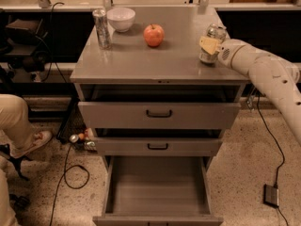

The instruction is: Pick 7up can from bottom drawer and place on counter

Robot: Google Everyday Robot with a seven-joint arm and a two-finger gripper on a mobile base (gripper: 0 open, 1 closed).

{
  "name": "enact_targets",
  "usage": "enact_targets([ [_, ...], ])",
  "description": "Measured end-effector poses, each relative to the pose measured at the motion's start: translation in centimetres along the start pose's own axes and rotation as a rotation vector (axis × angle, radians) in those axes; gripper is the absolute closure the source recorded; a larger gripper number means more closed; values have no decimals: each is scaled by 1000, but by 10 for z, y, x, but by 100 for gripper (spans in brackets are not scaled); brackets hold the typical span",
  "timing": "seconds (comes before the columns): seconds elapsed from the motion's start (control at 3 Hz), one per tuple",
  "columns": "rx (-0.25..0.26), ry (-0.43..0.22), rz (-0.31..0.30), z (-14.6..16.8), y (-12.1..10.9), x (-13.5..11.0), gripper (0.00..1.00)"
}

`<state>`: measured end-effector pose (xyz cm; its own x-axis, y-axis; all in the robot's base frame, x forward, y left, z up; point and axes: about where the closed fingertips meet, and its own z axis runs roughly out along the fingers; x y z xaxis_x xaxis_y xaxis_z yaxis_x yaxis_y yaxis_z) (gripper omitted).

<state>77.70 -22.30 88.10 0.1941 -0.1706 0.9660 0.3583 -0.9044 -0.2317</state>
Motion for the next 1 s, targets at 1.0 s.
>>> enact_targets([
  [1.0,-54,11,22,-15,6,5,0],
])
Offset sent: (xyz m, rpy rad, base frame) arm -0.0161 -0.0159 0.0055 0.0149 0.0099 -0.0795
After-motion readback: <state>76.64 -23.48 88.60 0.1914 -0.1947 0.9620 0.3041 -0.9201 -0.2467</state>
